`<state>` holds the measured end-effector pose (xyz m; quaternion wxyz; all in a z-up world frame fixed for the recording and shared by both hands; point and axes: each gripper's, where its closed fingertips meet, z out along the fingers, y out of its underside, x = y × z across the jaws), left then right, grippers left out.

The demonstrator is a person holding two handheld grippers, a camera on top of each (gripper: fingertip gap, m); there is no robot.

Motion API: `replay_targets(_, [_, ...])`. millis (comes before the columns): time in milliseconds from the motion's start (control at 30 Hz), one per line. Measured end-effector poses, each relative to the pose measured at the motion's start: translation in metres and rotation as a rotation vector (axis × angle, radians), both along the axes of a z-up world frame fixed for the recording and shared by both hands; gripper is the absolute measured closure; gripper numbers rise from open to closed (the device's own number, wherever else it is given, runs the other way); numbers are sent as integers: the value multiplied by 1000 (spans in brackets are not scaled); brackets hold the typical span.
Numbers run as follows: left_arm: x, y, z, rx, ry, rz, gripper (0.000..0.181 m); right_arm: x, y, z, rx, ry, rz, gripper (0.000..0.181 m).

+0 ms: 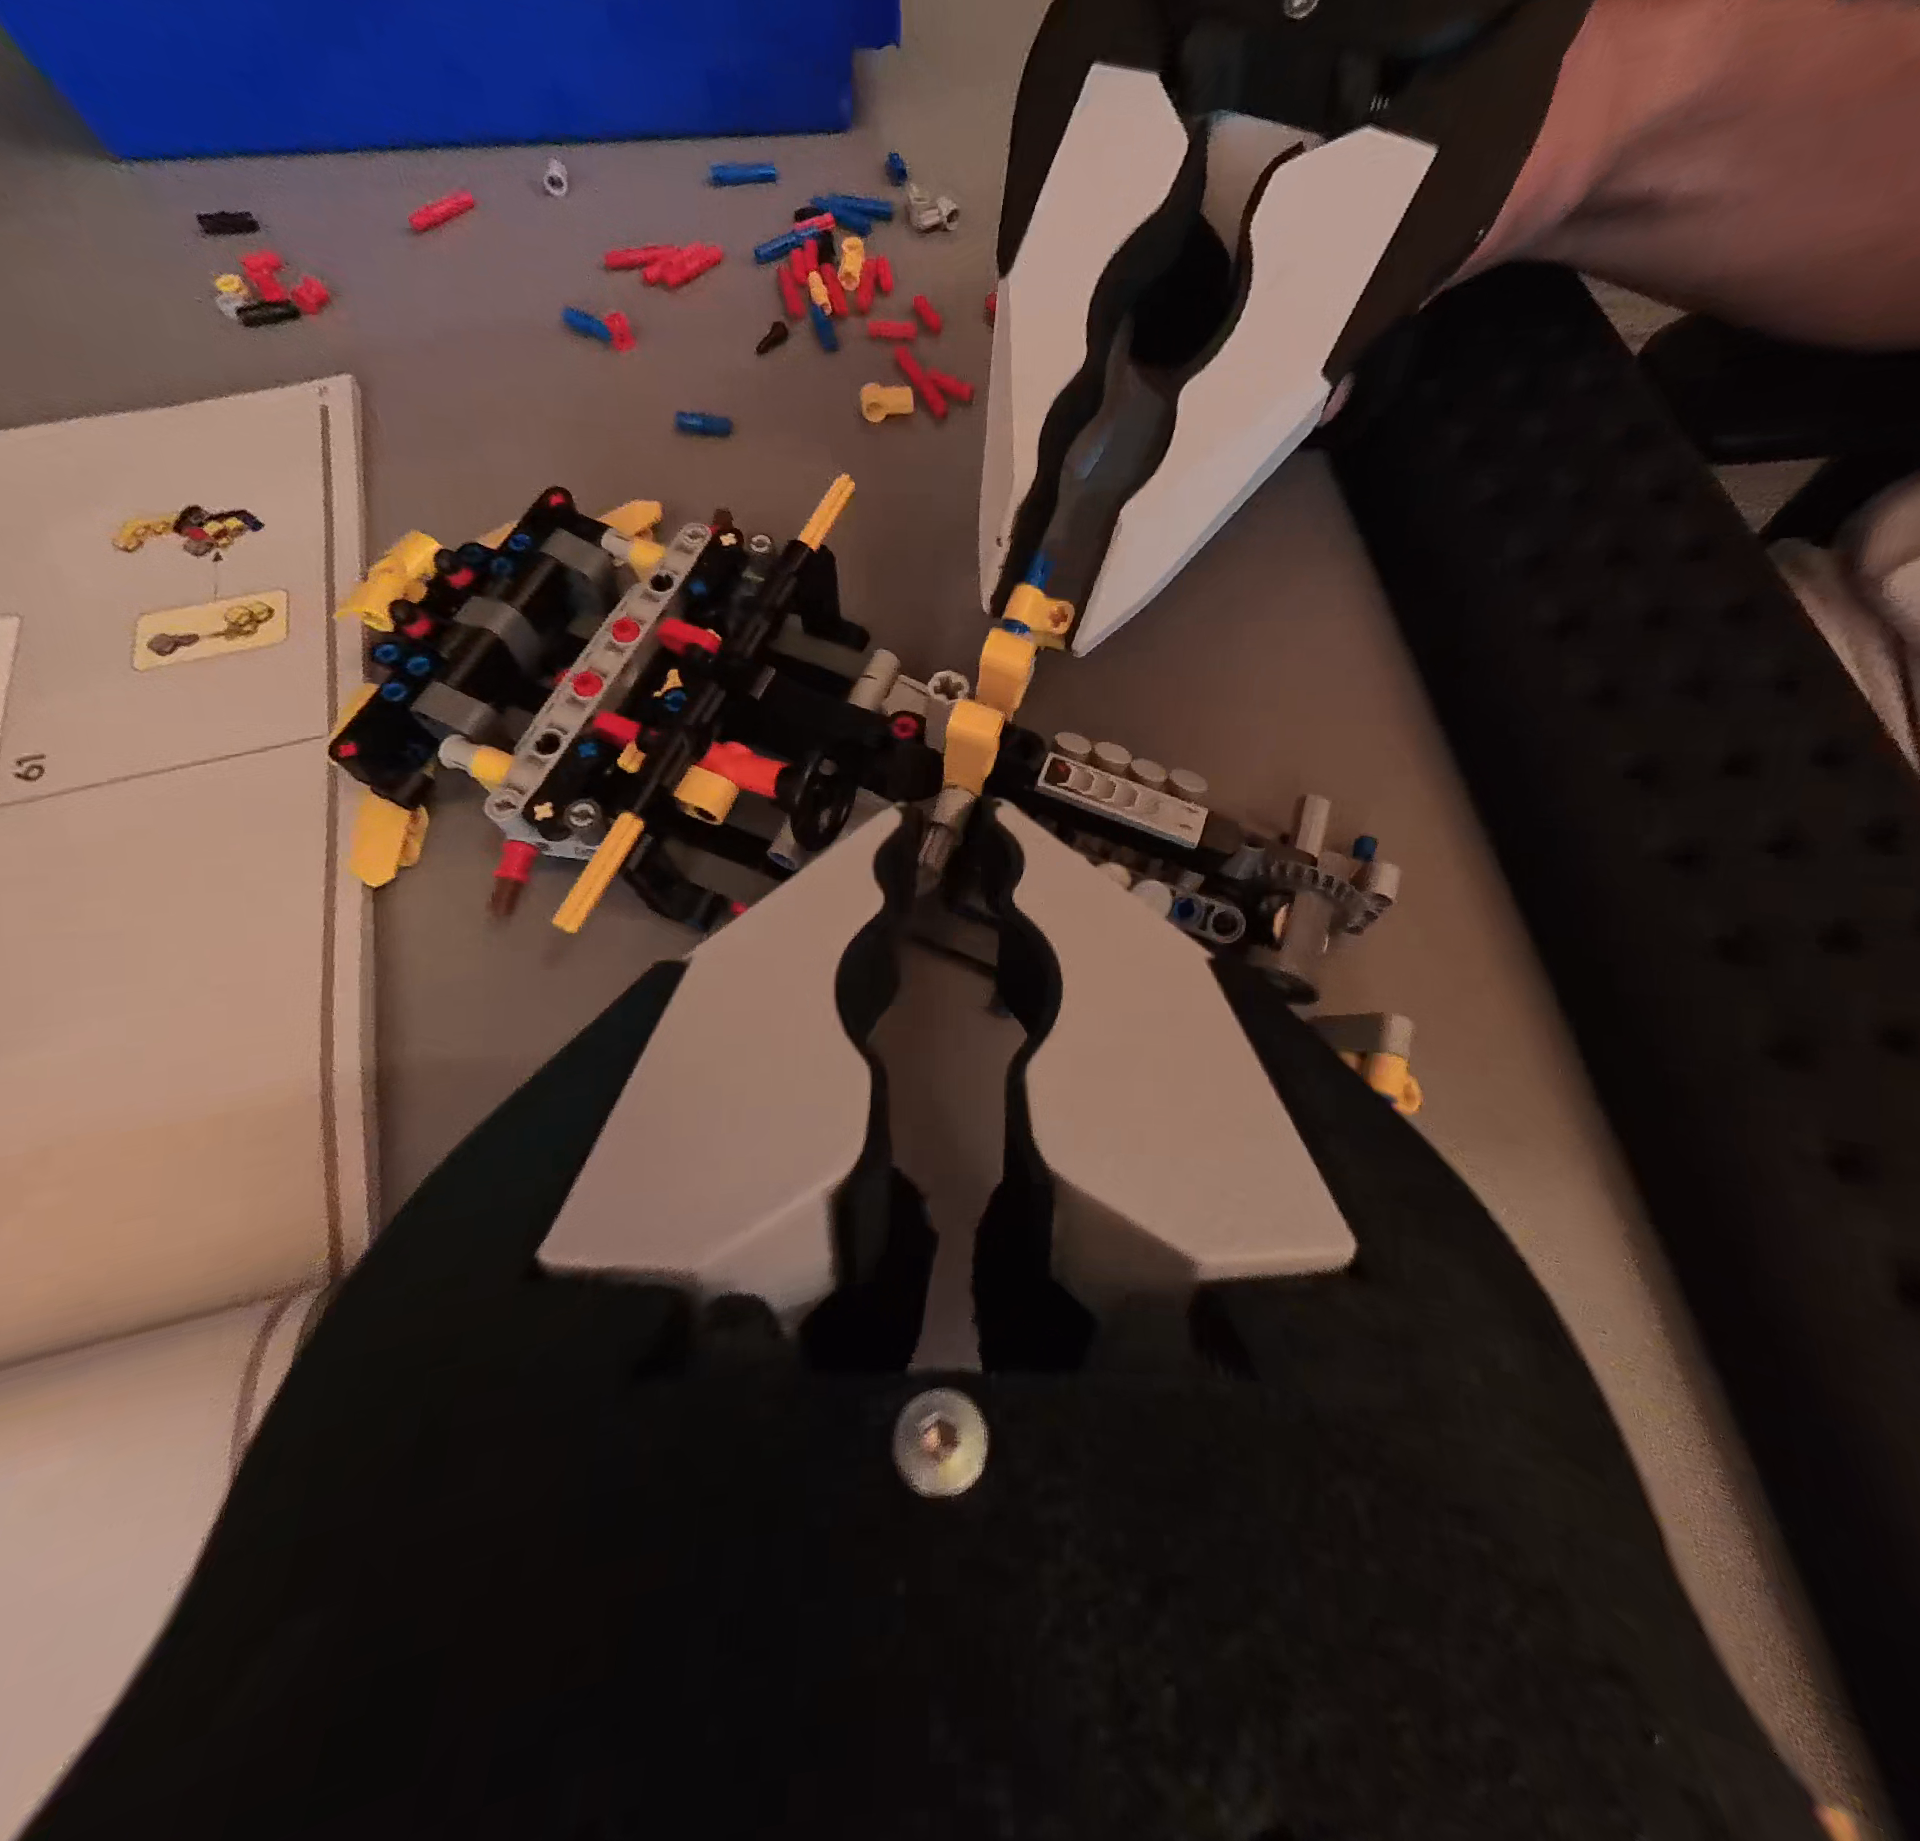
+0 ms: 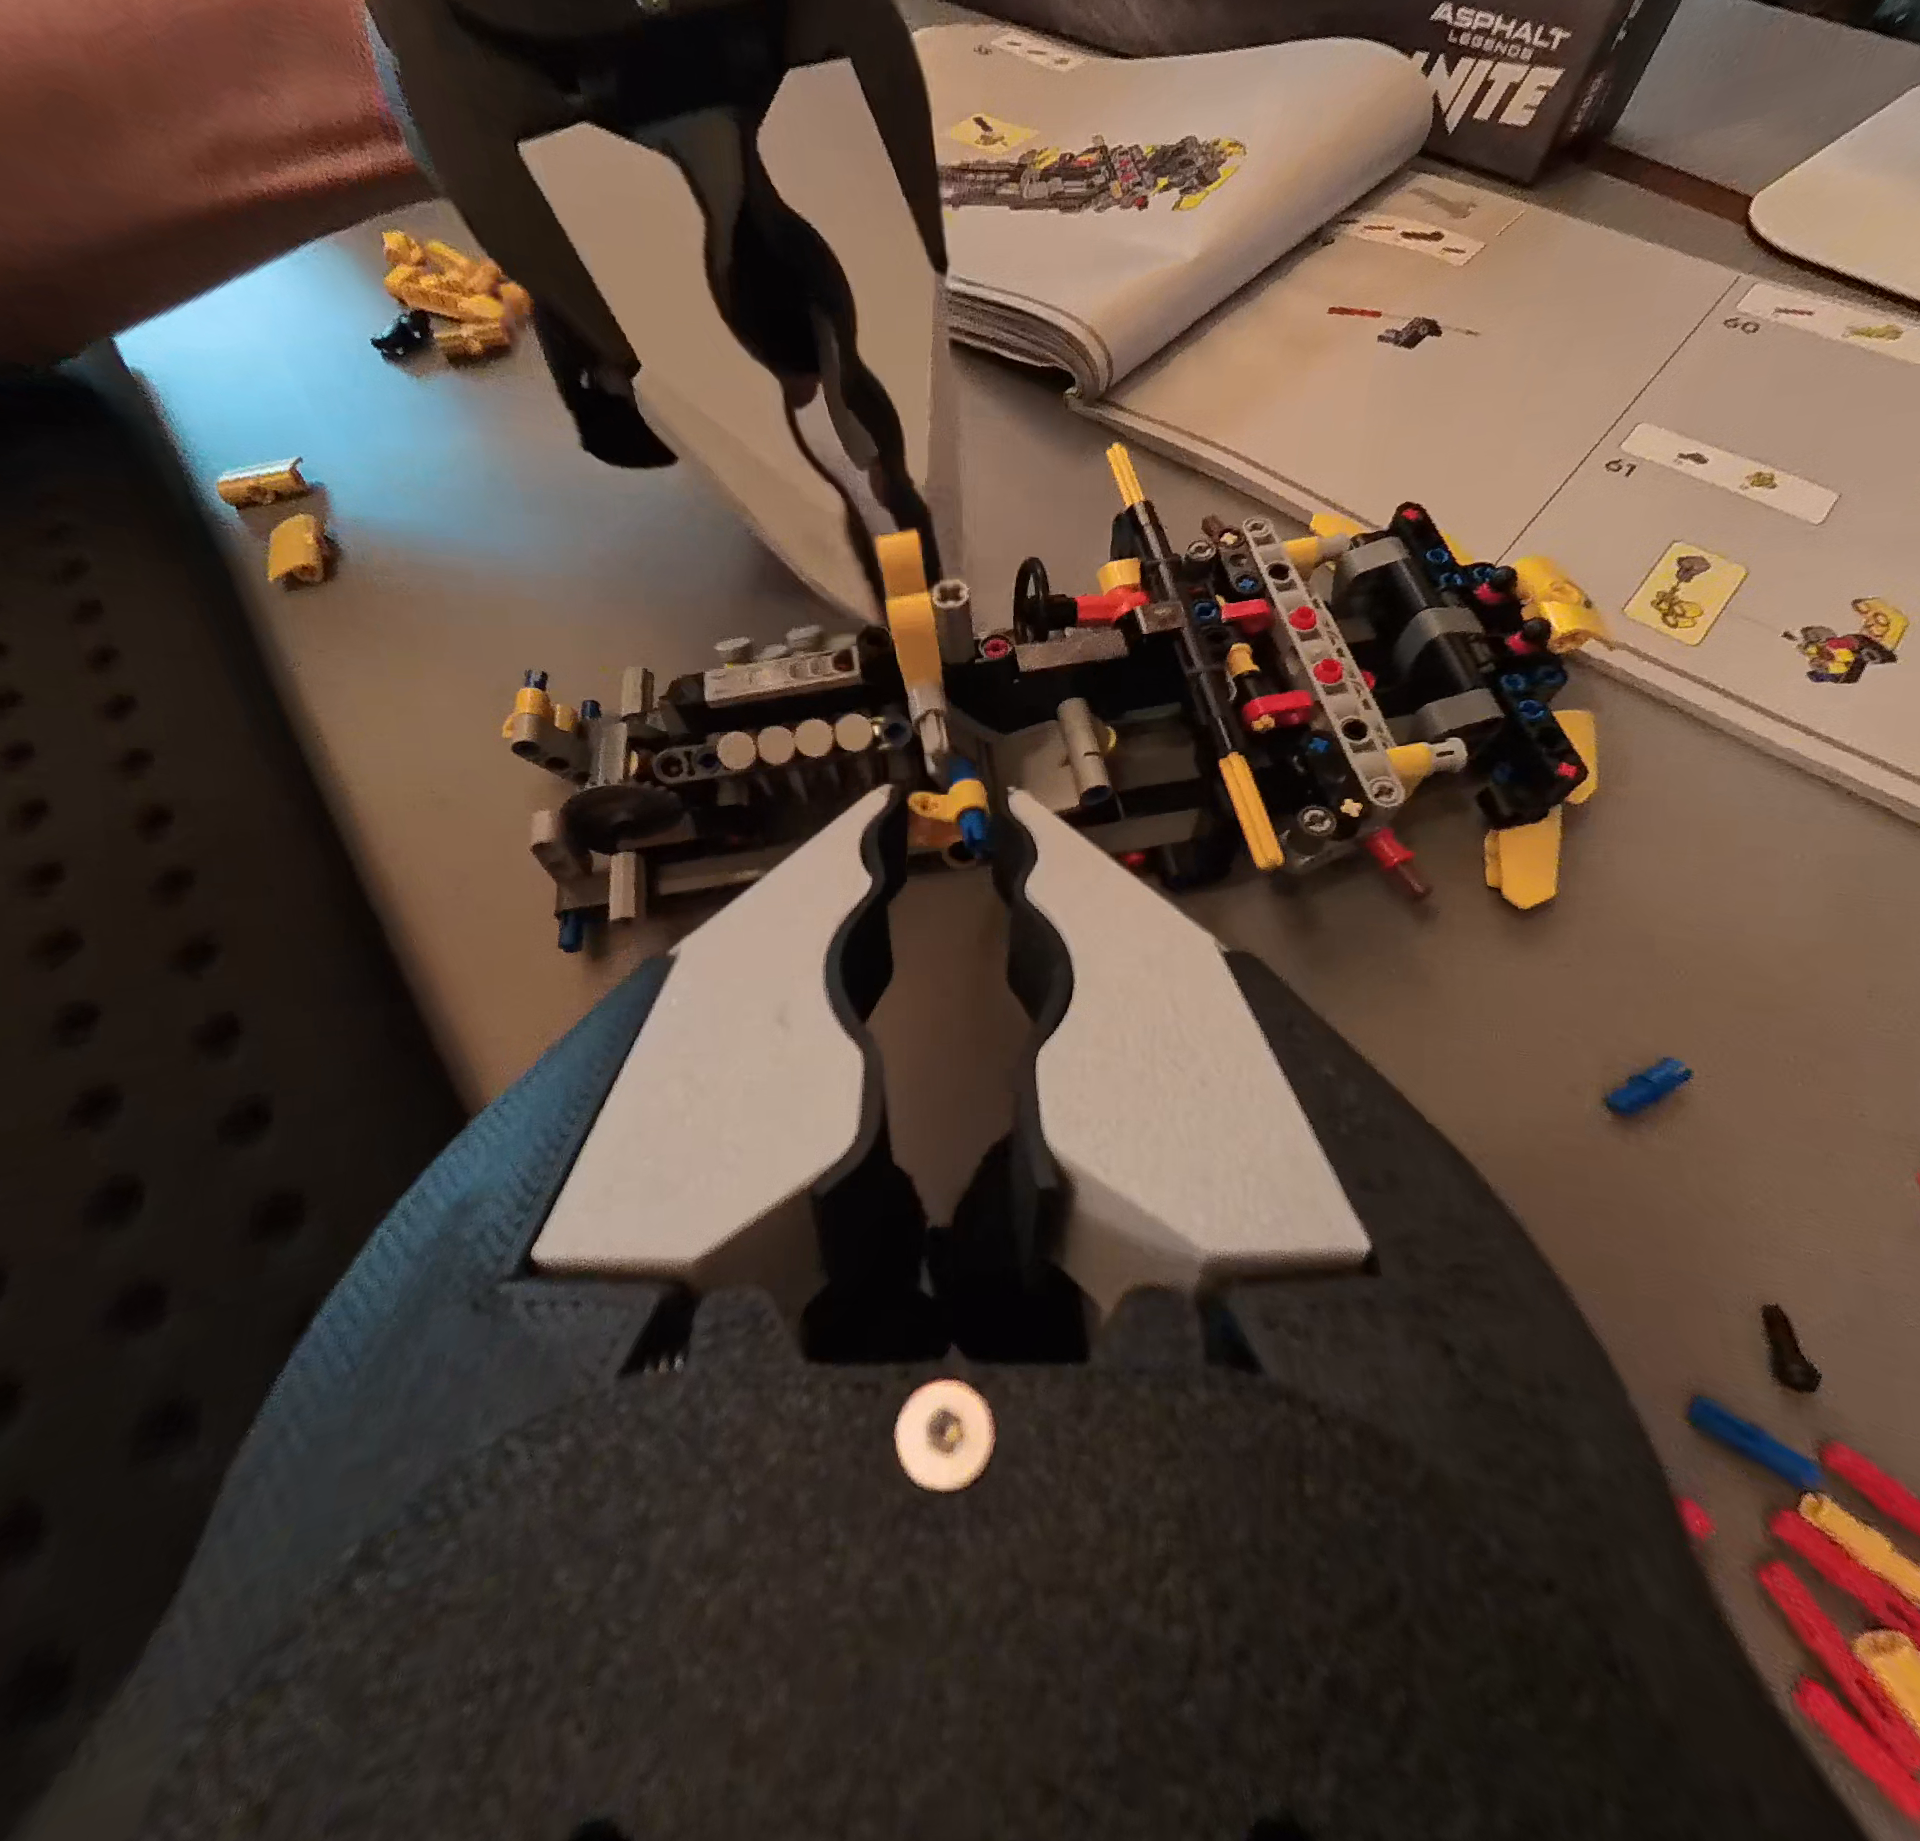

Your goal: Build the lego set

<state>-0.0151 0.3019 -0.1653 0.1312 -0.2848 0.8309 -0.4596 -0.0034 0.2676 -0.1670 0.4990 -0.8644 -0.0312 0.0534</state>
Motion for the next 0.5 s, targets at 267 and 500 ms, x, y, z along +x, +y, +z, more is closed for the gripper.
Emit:
replay_targets(267, [0, -22, 4, 9, 39, 4, 173, 15, -10, -6, -34, 16, -38, 166])
replay_targets(500, [-17, -35, 49, -48, -48, 61, 174, -5, -14, 20, 56, 78, 25, 166])
